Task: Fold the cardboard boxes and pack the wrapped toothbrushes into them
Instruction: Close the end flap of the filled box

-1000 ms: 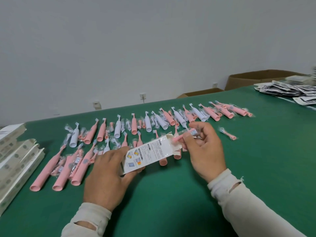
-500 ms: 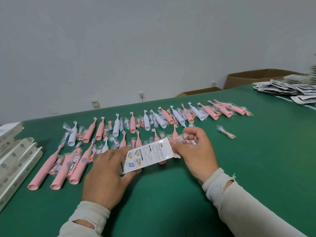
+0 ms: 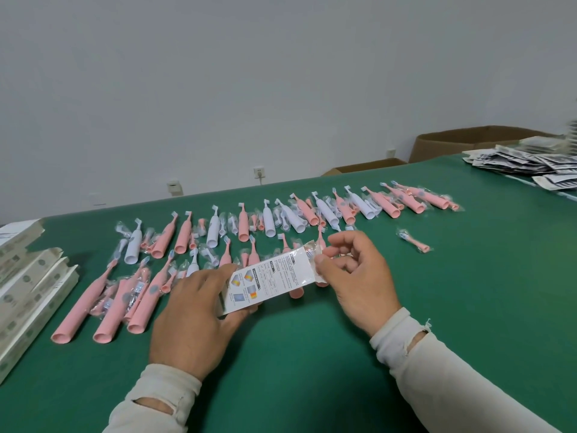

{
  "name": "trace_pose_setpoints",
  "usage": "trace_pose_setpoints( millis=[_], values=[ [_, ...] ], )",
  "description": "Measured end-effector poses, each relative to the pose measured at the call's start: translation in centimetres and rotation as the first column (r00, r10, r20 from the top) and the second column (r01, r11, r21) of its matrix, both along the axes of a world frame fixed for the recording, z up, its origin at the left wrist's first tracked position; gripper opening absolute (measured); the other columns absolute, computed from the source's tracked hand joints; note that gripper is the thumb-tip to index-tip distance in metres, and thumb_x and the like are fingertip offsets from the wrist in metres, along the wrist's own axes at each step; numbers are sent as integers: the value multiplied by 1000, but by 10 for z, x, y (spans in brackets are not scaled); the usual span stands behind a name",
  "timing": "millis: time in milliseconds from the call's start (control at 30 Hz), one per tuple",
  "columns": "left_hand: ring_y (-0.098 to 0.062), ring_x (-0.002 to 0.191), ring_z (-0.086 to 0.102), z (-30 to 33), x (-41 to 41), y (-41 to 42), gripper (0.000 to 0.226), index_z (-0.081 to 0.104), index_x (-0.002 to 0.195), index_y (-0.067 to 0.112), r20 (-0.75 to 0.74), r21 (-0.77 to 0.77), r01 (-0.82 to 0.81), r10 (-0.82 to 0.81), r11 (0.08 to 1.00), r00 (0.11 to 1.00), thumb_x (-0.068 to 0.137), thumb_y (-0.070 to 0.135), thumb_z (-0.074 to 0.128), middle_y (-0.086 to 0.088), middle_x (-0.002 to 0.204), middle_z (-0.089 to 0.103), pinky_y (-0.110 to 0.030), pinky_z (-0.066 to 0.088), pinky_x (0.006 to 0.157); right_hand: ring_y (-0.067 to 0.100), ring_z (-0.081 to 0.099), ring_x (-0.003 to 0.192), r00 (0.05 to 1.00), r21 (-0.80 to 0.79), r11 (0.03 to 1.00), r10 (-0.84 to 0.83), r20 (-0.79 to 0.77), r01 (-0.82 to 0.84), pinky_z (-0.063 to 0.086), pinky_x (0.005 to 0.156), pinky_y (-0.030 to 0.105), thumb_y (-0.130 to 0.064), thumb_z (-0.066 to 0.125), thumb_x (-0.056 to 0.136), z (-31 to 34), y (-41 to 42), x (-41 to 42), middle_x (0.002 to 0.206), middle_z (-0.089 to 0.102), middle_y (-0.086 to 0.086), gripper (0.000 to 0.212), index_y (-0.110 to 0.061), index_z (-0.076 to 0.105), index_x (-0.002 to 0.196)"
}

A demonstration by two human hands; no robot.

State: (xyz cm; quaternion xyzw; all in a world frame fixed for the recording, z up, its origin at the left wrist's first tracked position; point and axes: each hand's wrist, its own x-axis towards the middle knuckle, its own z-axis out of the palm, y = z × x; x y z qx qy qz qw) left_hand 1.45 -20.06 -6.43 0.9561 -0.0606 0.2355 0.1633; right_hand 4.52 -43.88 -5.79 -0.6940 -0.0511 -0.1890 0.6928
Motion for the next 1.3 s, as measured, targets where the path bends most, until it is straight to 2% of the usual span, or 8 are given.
trace_pose_setpoints(
  millis=[300,467,600,700,800,933,1067,1300],
  values=[
    [-19,111,55,0,0,-1,66,57,133,35,-7,-2,4,-4,1000,1000,75,64,67,8,121,63,-38,50,77,-8,55,106,995,-128,986,104,-3,-104,38,87,4,-29,53,90,7,3,-6,114,61,-16,25,-35,76,84],
    [-18,109,54,1,-2,-4,71,53,134,39,-14,-2,20,-20,1000,1000,73,74,50,11,120,62,-40,53,76,-5,35,138,924,-180,909,352,-147,-375,24,116,23,-72,34,85,3,6,-2,151,42,-22,68,-29,61,130],
    [-20,105,54,-1,3,-1,74,54,135,35,-20,-1,8,-8,1000,1000,73,74,45,5,118,64,-42,51,79,10,66,99,994,-77,993,-91,-60,86,52,94,41,-51,46,96,16,-45,18,101,73,-11,39,-24,74,87],
    [-19,104,54,-2,4,-1,75,54,135,34,-44,-2,-8,8,1000,999,73,76,43,5,118,65,-42,53,79,23,59,111,828,-611,651,-561,13,451,47,100,40,-26,52,98,6,-108,38,121,66,-2,20,-23,66,112],
    [-16,107,53,-3,3,-2,76,51,136,37,-61,12,-19,20,1000,998,72,78,43,9,121,63,-40,54,78,30,35,141,781,-869,438,-615,-103,230,32,114,41,-24,46,101,-10,-138,52,158,37,1,47,-18,44,147],
    [-14,107,52,-4,3,0,70,52,134,39,-47,-7,-12,12,1000,999,74,75,50,10,119,62,-37,52,76,31,58,114,747,-960,271,-652,-134,65,46,94,37,-29,43,101,-11,-130,63,126,66,8,30,-22,63,121],
    [-16,105,53,-2,4,2,71,54,134,38,-26,-35,-16,15,999,1000,75,76,50,9,118,63,-37,51,76,31,61,83,681,-923,361,-711,-178,136,49,73,32,-22,52,95,-6,-129,62,93,68,7,14,-19,66,93],
    [-17,106,53,-2,3,2,72,55,134,35,-24,-56,-28,26,998,999,74,75,54,7,118,63,-38,50,80,30,57,88,697,-907,419,-665,-268,51,47,74,33,-16,54,93,6,-128,47,103,62,8,23,-18,55,116]
  ],
)
